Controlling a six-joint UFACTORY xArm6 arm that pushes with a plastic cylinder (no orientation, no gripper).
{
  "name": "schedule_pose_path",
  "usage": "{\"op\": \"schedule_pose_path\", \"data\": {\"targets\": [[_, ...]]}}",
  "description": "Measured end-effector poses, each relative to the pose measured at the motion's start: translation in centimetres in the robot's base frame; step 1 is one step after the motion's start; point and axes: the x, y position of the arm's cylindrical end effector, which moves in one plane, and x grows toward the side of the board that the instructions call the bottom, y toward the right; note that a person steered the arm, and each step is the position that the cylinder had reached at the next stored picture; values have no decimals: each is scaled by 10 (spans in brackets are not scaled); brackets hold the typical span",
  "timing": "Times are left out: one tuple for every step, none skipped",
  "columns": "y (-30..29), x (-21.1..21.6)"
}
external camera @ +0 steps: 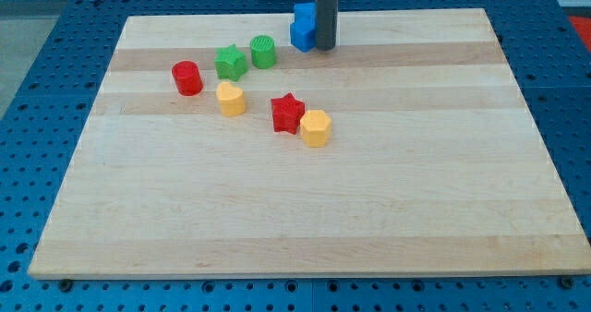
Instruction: Push green circle to the left of blue triangle
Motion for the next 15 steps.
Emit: {"op": "schedule_pose_path", "data": {"targets": [[-4,44],[-45,70],[-90,71],[-103,56],[-102,46],[-101,48],[-101,34],[-101,31],[-101,35],[-105,15],[-112,-18],[-118,-36],[-130,-40],[-161,-43],[-159,-62]]}}
